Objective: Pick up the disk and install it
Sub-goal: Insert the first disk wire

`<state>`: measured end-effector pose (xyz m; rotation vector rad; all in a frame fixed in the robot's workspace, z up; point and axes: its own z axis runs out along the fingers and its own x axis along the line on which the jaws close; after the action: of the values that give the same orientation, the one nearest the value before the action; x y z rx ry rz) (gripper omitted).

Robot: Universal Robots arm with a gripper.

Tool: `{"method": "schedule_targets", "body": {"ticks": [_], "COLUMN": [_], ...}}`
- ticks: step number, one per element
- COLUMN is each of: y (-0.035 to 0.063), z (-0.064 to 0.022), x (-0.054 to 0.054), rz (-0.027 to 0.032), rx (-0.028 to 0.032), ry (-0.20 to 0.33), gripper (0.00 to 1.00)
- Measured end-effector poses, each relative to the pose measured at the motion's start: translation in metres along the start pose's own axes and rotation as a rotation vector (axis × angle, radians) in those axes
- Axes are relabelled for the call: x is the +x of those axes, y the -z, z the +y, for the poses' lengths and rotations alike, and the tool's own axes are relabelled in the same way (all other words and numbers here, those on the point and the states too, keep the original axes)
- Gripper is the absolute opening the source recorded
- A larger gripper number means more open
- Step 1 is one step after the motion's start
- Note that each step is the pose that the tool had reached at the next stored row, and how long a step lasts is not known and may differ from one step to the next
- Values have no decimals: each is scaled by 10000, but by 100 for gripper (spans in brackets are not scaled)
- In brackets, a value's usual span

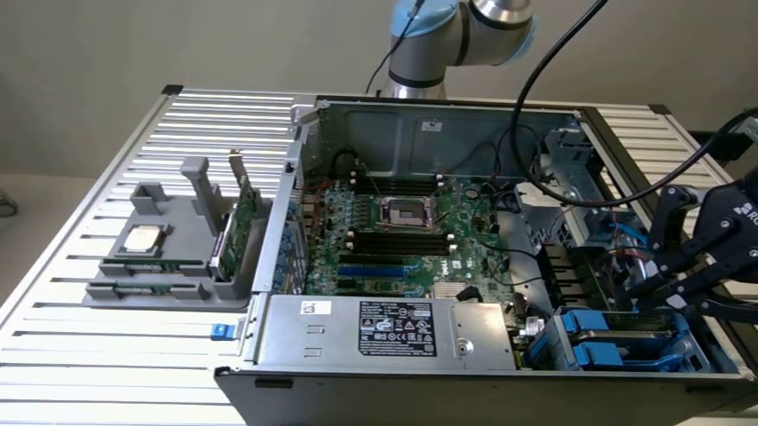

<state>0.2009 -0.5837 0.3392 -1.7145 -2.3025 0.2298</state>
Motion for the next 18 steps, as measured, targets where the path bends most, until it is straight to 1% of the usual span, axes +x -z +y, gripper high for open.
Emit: {"method": "schedule_targets", "body": {"ticks": [2,3,5,6,8,9,10,18], "y": [0,-1,1,0,-2,-2,-2,-29], "z": [0,1,0,-1,-1,0,1,9], "x": [0,0,0,0,-1,-1,-1,-3], "rz": [42,51,29,16,-8,-8,8,295], "rx": [150,221,341,367,383,381,374,273], "ry": [-102,-153,-275,-355,-525,-615,-718,-1726], "gripper": [17,17,17,17,17,17,17,17]}}
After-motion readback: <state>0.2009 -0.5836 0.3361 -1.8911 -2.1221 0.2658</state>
